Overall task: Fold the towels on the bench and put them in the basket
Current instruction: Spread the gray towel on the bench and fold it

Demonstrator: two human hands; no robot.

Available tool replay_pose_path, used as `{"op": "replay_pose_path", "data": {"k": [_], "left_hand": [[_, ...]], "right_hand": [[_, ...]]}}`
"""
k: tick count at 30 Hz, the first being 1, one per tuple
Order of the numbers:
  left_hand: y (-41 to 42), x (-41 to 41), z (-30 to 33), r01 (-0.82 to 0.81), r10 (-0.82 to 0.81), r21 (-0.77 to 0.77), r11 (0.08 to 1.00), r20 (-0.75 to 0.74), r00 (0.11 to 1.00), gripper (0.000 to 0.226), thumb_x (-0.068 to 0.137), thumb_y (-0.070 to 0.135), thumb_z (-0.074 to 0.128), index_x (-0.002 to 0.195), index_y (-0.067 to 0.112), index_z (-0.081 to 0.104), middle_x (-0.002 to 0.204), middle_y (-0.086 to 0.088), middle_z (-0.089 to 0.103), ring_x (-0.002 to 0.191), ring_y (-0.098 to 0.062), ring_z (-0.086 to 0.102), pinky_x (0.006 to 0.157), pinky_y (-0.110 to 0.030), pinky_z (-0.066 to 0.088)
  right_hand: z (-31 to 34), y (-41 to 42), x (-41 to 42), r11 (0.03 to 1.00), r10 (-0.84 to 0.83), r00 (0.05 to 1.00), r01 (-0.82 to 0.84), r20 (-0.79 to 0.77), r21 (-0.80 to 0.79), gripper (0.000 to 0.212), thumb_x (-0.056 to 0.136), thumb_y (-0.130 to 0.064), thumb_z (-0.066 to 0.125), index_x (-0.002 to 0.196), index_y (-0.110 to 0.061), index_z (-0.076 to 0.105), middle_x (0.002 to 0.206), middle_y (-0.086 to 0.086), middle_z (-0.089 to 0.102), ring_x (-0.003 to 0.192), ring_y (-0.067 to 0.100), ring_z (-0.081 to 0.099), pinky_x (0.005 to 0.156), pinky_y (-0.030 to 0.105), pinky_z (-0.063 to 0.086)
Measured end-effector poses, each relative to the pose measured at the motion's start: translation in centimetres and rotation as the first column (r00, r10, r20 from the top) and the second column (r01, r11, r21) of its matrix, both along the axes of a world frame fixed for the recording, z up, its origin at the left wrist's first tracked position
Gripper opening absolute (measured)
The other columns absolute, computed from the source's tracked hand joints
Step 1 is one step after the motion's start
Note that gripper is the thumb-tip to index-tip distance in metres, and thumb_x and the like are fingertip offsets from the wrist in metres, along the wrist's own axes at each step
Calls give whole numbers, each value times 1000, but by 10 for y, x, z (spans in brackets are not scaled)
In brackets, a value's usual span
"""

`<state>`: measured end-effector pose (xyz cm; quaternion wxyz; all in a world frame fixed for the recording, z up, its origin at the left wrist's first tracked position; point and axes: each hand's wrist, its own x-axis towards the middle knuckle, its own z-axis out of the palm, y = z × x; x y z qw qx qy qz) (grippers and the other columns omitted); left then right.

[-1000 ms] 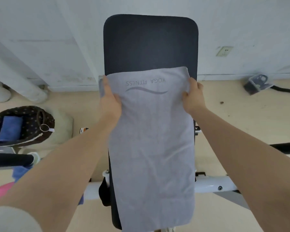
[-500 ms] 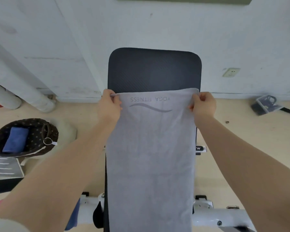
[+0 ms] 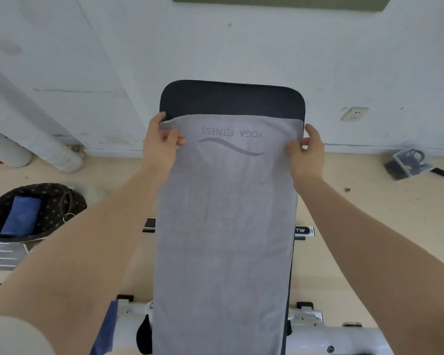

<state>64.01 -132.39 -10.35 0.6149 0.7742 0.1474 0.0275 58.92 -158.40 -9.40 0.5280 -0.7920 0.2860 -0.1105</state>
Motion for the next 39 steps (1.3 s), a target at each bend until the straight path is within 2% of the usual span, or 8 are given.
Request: {"op": "replay_pose_path", "data": {"k": [4, 10, 16, 22, 30, 34, 36, 39], "left_hand": [[-1, 8, 7, 18, -17, 53, 998, -7, 1000, 15, 96, 11, 39, 97, 15, 53, 69, 1, 58, 59, -9, 55, 60, -18, 46], [2, -6, 18, -32, 9, -207, 978, -112, 994, 15, 96, 22, 49, 85, 18, 59, 82, 0, 63, 72, -7, 62, 67, -13, 49], [25, -34, 43, -96, -1, -411, 906, -229, 973, 10, 95, 30, 51, 88, 26, 57, 93, 7, 64, 91, -5, 62, 89, -24, 41], [49, -86, 61, -87, -62, -583, 808, -231, 971, 17, 94, 24, 51, 78, 19, 53, 81, 5, 63, 85, -13, 63, 85, -25, 46], [51, -175, 19, -95, -21, -267, 959, -401, 916, 33, 93, 31, 52, 64, 17, 45, 68, 4, 48, 68, -10, 49, 60, -21, 46], [59, -226, -19, -46, -21, -147, 988, -428, 904, 12, 92, 20, 56, 97, 10, 56, 92, -8, 59, 76, -19, 57, 60, -22, 49], [65, -253, -29, -81, 4, -150, 985, -453, 891, 38, 91, 16, 57, 127, 7, 46, 109, -12, 55, 87, -21, 58, 67, -25, 51], [71, -297, -35, -71, 15, -98, 993, -482, 876, 24, 92, 16, 57, 113, 6, 55, 101, -9, 56, 88, -19, 54, 62, -19, 52]], "right_hand": [[2, 0, 10, 1000, -6, 998, 6, -60, 0, 46, 93, -20, 46, 138, -22, 38, 69, -10, 43, 71, 11, 47, 78, 26, 43], [5, 9, 11, 998, -51, 997, 48, -64, -34, 12, 91, -17, 44, 79, -19, 46, 69, -9, 47, 69, 14, 44, 68, 28, 37], [37, 13, -26, 856, -141, 984, 65, 111, 512, 21, 89, -8, 50, 74, -21, 48, 68, -3, 67, 75, 15, 60, 78, 24, 46], [81, 15, -101, 804, -135, 974, 2, 179, 595, 19, 79, 2, 48, 68, -14, 50, 64, 2, 56, 61, 13, 61, 76, 21, 51], [25, 27, -216, 931, -146, 937, 238, -316, 275, 23, 89, -13, 51, 67, -11, 49, 78, 18, 62, 43, 10, 61, 54, 23, 47], [-8, 31, -256, 940, -63, 894, 202, -443, 274, 17, 89, -3, 53, 103, -9, 46, 93, 15, 58, 52, 19, 60, 60, 30, 50], [-19, 32, -272, 930, -21, 860, 204, -510, 306, 11, 89, -2, 51, 94, -7, 43, 84, 11, 58, 48, 17, 60, 61, 31, 52], [-33, 32, -295, 919, 52, 804, 194, -592, 343, 8, 89, -2, 49, 84, -8, 48, 76, 5, 58, 48, 15, 61, 55, 26, 51]]}}
